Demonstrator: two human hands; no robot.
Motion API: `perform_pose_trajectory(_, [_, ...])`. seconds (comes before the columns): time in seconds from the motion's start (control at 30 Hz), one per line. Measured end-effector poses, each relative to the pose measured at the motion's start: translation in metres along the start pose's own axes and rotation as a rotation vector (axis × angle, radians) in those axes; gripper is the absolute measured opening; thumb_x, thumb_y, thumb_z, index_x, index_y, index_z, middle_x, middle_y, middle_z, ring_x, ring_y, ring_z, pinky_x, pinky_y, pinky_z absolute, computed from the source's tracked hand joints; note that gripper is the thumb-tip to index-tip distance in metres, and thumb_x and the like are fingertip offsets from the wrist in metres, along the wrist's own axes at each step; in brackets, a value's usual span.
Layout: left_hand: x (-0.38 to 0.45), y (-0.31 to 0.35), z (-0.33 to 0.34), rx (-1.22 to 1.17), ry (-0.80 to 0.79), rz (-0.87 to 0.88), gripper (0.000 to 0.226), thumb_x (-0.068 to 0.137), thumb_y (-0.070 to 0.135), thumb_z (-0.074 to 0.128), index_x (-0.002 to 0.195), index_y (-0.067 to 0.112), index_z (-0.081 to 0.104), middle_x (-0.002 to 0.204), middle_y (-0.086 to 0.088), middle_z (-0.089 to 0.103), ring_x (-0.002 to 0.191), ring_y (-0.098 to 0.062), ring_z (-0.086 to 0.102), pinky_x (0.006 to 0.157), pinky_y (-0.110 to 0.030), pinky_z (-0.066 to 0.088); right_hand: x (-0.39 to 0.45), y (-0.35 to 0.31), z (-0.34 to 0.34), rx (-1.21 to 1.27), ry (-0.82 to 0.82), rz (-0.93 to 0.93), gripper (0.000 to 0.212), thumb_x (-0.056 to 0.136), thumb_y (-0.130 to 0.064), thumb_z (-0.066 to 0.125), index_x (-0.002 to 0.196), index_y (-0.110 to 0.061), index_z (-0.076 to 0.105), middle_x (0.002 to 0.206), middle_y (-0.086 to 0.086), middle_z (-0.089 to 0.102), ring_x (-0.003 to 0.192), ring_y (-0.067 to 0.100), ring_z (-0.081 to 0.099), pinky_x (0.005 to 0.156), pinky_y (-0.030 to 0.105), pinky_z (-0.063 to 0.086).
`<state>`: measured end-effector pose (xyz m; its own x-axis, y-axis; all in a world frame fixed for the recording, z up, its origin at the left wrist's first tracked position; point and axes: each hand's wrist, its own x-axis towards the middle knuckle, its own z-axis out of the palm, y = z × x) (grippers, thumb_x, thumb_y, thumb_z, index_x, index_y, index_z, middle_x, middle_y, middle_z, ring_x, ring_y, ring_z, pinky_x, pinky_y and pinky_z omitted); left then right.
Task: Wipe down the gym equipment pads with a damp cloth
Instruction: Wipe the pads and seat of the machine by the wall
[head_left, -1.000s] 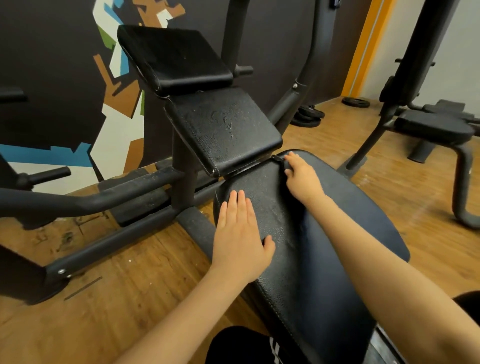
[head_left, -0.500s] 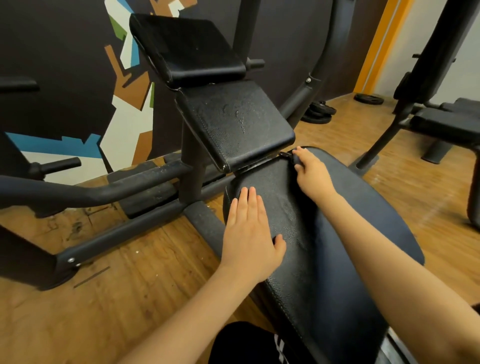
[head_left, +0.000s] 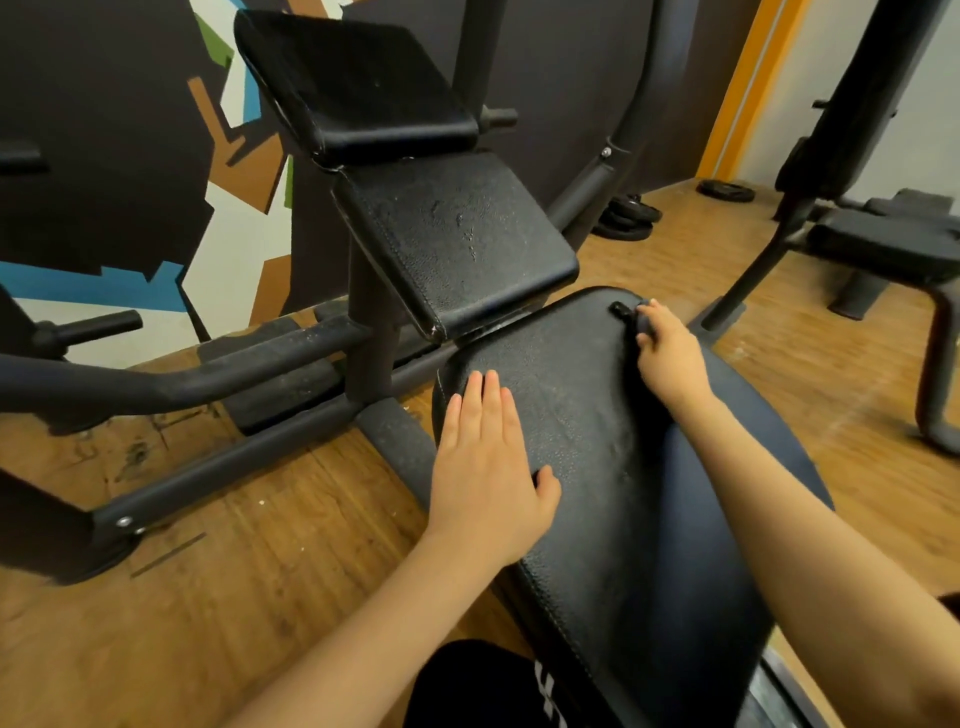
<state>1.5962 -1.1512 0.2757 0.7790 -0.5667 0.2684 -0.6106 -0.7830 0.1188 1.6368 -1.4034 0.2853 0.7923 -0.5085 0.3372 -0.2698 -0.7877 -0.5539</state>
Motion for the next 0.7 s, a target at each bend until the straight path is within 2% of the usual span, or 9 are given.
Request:
perform_pose_trajectory(0.17, [0.0,0.002,-0.001,0.003,0.012,-0.003,0.085,0.094,0.052,0.033,0.15,0.001,-0.005,0.159,-0.017,-0.012,0.146,-0.028,-0.015,0.114,-0.039,-0.015,-0.046,-0.017,0.015,0.02,-0.051,-0.223,0.044,0.091,0.004,0.045,0.134,-0.004,0.046,0.147,0.009,0.036,0.139,0.022,0.028,0.108,0.017,0.013])
perform_pose_trajectory(0.23, [0.0,0.002,-0.001,0.0,0.012,0.0,0.085,0.094,0.052,0.032,0.15,0.001,-0.005,0.158,-0.017,-0.012,0.146,-0.028,-0.015,0.114,-0.039,-0.014,-0.047,-0.01,0.01,0.015,-0.068,-0.269,0.044,0.092,0.004,0.046,0.135,-0.004,0.045,0.146,0.008,0.037,0.139,0.022,0.028,0.107,0.015,0.013])
perform_pose_trajectory(0.3, [0.0,0.002,-0.002,0.007,0.003,0.009,0.085,0.094,0.052,0.031,0.15,0.001,-0.007,0.158,-0.017,-0.013,0.146,-0.028,-0.016,0.114,-0.039,-0.014,-0.033,-0.002,0.004,0.004,-0.055,-0.21,0.044,0.092,0.004,0.045,0.135,-0.004,0.044,0.147,0.011,0.036,0.139,0.023,0.028,0.109,0.02,0.015])
perform_pose_trajectory(0.43, [0.0,0.001,-0.002,0.012,-0.009,0.001,0.084,0.095,0.052,0.031,0.15,0.001,-0.008,0.158,-0.017,-0.013,0.146,-0.028,-0.017,0.115,-0.04,-0.013,0.001,-0.004,0.006,0.018,0.031,0.064,0.041,0.094,0.001,0.04,0.135,-0.002,0.042,0.15,0.013,0.03,0.141,0.024,0.022,0.113,0.032,0.019])
perform_pose_trajectory(0.5, [0.0,0.0,-0.001,0.011,-0.016,0.002,0.084,0.095,0.052,0.031,0.15,0.002,-0.008,0.158,-0.016,-0.013,0.146,-0.028,-0.017,0.115,-0.04,-0.013,-0.004,-0.013,0.012,0.013,0.038,0.06,0.041,0.093,0.0,0.041,0.134,-0.002,0.043,0.15,0.013,0.03,0.141,0.024,0.021,0.113,0.032,0.017])
perform_pose_trajectory(0.57, [0.0,0.0,-0.001,0.019,-0.014,0.0,0.084,0.095,0.052,0.03,0.15,0.001,-0.008,0.158,-0.017,-0.014,0.146,-0.028,-0.017,0.115,-0.04,-0.013,-0.029,-0.017,0.017,0.029,-0.004,-0.031,0.044,0.093,0.0,0.043,0.137,-0.006,0.042,0.15,0.01,0.031,0.141,0.022,0.021,0.113,0.028,0.014])
perform_pose_trajectory(0.63, [0.0,0.0,-0.001,0.024,-0.018,0.002,0.084,0.095,0.052,0.03,0.15,0.001,-0.008,0.158,-0.017,-0.014,0.146,-0.028,-0.016,0.115,-0.04,-0.012,-0.063,-0.008,0.015,0.018,-0.013,-0.104,0.044,0.093,-0.001,0.044,0.137,-0.008,0.043,0.149,0.006,0.034,0.14,0.019,0.024,0.11,0.02,0.013])
perform_pose_trajectory(0.7, [0.0,0.0,-0.001,0.022,-0.021,0.003,0.083,0.095,0.052,0.029,0.15,0.002,-0.007,0.159,-0.016,-0.013,0.146,-0.027,-0.016,0.117,-0.04,-0.01,-0.087,0.014,0.005,0.025,0.033,-0.079,0.042,0.094,-0.001,0.045,0.136,-0.007,0.045,0.147,0.006,0.037,0.139,0.019,0.027,0.109,0.019,0.014])
